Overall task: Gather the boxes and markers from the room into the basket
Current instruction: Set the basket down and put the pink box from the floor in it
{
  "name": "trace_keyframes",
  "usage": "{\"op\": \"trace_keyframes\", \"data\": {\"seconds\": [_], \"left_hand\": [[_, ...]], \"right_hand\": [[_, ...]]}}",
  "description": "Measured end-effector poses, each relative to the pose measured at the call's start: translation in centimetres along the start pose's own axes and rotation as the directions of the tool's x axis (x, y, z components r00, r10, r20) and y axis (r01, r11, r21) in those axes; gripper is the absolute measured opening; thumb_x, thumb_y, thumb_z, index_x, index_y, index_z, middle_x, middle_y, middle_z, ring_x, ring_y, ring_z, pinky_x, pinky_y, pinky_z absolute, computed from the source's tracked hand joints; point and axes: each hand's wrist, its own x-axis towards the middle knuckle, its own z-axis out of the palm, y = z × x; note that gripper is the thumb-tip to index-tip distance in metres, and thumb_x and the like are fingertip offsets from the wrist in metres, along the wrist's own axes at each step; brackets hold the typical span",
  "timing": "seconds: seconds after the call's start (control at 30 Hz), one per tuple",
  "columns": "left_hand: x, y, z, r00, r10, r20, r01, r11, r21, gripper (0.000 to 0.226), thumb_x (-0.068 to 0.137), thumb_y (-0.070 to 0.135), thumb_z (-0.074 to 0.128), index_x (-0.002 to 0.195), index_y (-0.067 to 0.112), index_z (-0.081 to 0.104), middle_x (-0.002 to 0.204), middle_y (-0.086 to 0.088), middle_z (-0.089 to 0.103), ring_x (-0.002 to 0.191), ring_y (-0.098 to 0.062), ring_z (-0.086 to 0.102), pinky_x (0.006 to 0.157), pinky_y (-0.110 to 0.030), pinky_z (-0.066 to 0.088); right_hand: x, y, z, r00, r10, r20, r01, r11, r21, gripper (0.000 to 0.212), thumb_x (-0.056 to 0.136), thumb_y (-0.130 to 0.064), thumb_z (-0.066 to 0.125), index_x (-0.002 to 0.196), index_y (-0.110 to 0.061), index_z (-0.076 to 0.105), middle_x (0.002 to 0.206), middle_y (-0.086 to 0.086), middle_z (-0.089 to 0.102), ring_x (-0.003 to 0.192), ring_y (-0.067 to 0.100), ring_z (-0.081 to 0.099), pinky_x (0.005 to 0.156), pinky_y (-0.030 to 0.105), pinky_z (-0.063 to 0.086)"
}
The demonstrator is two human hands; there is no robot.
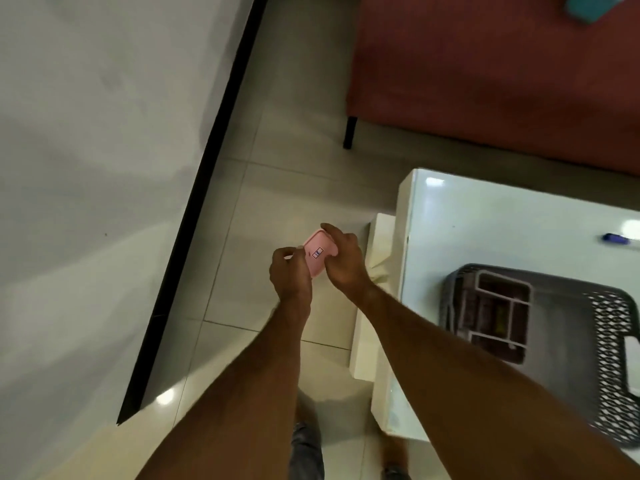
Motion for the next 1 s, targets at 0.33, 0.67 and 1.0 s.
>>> {"op": "trace_keyframes", "data": {"seconds": [0.33,0.67,1.0], "left_hand": [[-12.6,2.2,6.7,0.939,0.33,0.1,-0.336,0.941,0.046,0.004,0.102,0.023,0.059,0.104,0.019,0.061,0.1,0.0,0.065,0.084,-0.013,0.065,0.069,-0.022,0.057],[-25.2,-0.4,15.8,0.802,0.499,0.328,-0.556,0.824,0.105,0.02,0.099,0.032,0.065,0.107,0.014,0.065,0.101,0.001,0.068,0.084,-0.011,0.067,0.059,-0.001,0.049],[-31.1,-6.4,20.1,0.659,0.454,0.599,-0.751,0.357,0.556,0.025,0.092,0.025,0.057,0.096,0.01,0.077,0.09,-0.013,0.076,0.079,-0.029,0.072,0.071,-0.038,0.06]], "right_hand": [[-8.5,1.1,-14.6,0.938,-0.108,-0.329,0.169,0.972,0.164,0.038,0.108,-0.016,0.054,0.145,-0.01,0.057,0.126,0.015,0.057,0.111,0.02,0.058,0.077,-0.002,0.045],[-14.9,8.4,-27.0,0.762,0.041,-0.646,0.108,0.976,0.189,0.024,0.107,-0.011,0.053,0.126,-0.004,0.066,0.119,0.011,0.064,0.106,0.018,0.062,0.078,0.0,0.045],[-16.6,19.2,-31.7,0.79,0.115,-0.602,-0.046,0.991,0.128,0.031,0.096,-0.003,0.052,0.113,-0.015,0.076,0.107,0.008,0.071,0.098,0.021,0.065,0.082,0.03,0.053]]}}
